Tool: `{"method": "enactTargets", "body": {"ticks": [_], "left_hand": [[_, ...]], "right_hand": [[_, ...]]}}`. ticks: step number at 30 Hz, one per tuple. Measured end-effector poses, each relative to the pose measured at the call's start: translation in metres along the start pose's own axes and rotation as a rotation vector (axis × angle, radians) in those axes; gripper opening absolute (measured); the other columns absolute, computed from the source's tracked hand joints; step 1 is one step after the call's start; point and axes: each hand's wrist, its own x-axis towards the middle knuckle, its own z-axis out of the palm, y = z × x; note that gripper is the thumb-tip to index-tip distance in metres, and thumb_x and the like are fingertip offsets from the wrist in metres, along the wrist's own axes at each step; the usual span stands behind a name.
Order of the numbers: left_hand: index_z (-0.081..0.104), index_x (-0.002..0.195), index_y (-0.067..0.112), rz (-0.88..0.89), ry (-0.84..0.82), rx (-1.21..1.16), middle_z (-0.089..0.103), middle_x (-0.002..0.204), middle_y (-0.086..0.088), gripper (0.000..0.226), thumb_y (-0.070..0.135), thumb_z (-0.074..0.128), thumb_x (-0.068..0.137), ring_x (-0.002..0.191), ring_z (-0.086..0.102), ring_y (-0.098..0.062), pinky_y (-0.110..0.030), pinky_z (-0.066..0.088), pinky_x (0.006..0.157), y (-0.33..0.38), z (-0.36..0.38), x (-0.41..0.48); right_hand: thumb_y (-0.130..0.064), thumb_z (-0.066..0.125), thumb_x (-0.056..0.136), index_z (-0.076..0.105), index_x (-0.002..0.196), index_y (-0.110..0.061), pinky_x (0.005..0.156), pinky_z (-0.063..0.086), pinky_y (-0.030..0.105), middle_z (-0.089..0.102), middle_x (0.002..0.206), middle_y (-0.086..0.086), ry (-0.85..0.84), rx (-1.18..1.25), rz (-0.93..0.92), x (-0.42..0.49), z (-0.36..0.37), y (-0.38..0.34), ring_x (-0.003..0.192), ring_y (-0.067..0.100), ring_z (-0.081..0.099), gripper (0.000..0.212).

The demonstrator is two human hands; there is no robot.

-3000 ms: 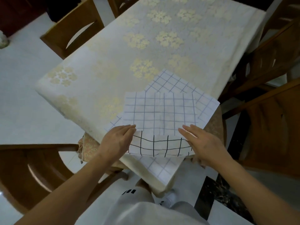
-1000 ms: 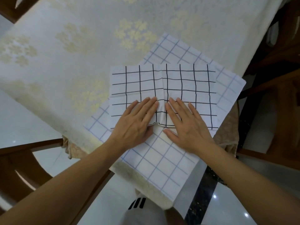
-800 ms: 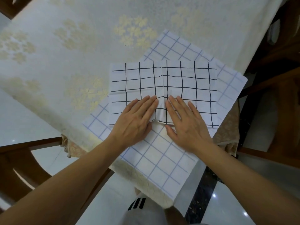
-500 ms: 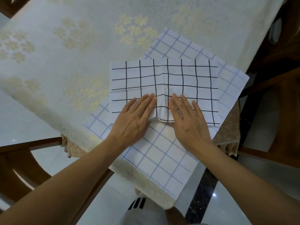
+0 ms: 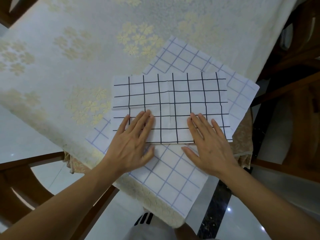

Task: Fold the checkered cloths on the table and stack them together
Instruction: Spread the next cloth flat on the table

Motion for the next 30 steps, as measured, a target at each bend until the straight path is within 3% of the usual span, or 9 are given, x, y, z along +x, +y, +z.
{"method": "enactTargets", "body": {"ticks": [3, 11, 17, 24, 30], "left_hand": [[0.023, 0.156, 0.012, 0.027, 0.039, -0.053, 0.018, 0.164, -0.010, 0.076, 0.054, 0.035, 0.095, 0.151, 0.018, -0.023, -0.054, 0.022, 0.118, 0.001, -0.009, 0.011], [0.016, 0.158, 0.012, -0.090, 0.076, -0.066, 0.011, 0.166, -0.005, 0.063, 0.044, 0.016, 0.103, 0.153, 0.008, -0.018, -0.049, 0.014, 0.122, 0.011, -0.008, 0.110], [-0.004, 0.158, 0.018, -0.179, 0.010, -0.034, -0.009, 0.166, 0.000, 0.069, 0.055, 0.012, 0.103, 0.152, -0.011, -0.016, -0.046, 0.005, 0.124, -0.035, 0.009, 0.117], [0.001, 0.158, 0.011, -0.359, 0.026, -0.040, -0.005, 0.166, -0.005, 0.075, 0.059, 0.014, 0.101, 0.153, -0.007, -0.018, -0.048, 0.004, 0.124, -0.072, 0.003, 0.082], [0.007, 0.158, 0.008, -0.160, 0.051, -0.055, 0.000, 0.166, -0.009, 0.069, 0.050, 0.017, 0.104, 0.153, -0.002, -0.020, -0.050, 0.010, 0.123, -0.004, -0.001, 0.076]], "right_hand": [[-0.056, 0.030, 0.101, 0.022, 0.156, -0.008, 0.122, 0.019, 0.050, 0.018, 0.164, 0.010, 0.028, 0.073, 0.017, 0.009, -0.006, 0.000, 0.153, 0.024, 0.014, 0.074], [-0.035, 0.021, 0.103, 0.025, 0.156, -0.010, 0.123, 0.015, 0.049, 0.020, 0.164, 0.010, 0.082, 0.176, 0.237, 0.110, -0.015, -0.020, 0.153, 0.025, 0.011, 0.059], [-0.061, 0.008, 0.100, -0.003, 0.159, -0.022, 0.124, 0.001, 0.045, -0.008, 0.167, -0.001, -0.067, 0.051, 0.286, 0.134, -0.003, 0.016, 0.153, 0.018, -0.011, 0.072], [-0.065, 0.007, 0.099, -0.005, 0.159, -0.018, 0.124, -0.001, 0.048, -0.011, 0.167, 0.003, -0.065, 0.058, 0.392, 0.119, -0.011, 0.038, 0.152, 0.021, -0.016, 0.077], [-0.041, 0.023, 0.103, 0.011, 0.159, -0.013, 0.124, 0.009, 0.051, 0.003, 0.167, 0.008, 0.001, 0.159, 0.208, 0.103, -0.013, -0.041, 0.154, 0.025, -0.002, 0.064]]}}
